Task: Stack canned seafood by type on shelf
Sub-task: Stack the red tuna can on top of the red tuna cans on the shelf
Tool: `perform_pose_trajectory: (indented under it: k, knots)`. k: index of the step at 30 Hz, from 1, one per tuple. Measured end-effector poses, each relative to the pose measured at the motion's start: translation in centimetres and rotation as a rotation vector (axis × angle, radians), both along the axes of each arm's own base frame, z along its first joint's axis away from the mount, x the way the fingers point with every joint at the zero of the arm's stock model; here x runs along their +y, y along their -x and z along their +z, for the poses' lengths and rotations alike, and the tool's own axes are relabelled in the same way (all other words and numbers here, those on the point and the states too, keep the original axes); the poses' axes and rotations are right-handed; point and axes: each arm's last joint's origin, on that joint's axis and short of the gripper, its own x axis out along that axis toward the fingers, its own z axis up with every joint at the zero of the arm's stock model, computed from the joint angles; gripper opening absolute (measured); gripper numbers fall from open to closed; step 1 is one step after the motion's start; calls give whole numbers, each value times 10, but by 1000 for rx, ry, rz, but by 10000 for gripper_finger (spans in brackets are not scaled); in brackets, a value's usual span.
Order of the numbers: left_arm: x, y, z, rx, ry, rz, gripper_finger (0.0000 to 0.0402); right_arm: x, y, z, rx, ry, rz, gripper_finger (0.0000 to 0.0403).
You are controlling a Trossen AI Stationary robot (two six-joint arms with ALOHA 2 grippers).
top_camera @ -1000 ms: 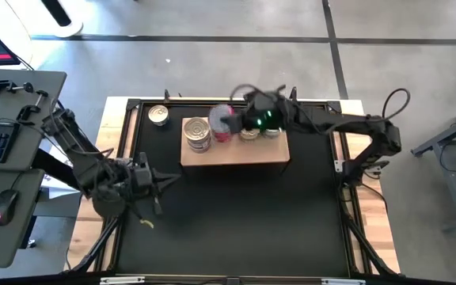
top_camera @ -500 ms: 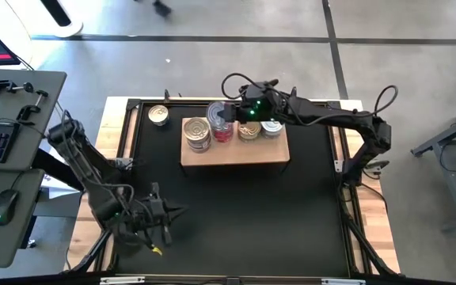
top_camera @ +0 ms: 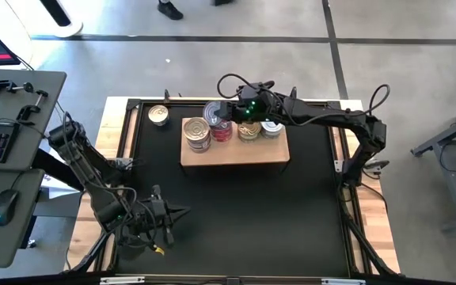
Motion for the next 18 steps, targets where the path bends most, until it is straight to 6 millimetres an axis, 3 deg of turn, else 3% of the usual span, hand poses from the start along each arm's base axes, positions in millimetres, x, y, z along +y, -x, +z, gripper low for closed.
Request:
perform_pose_trajectory:
  k: [11, 18]
  knots:
    - [0, 0, 0, -1, 0, 0, 0, -1, 0, 0, 7, 9, 14, 143]
    - [0, 0, 0, 0, 0, 0, 0, -1, 1, -3, 29, 19, 25, 212]
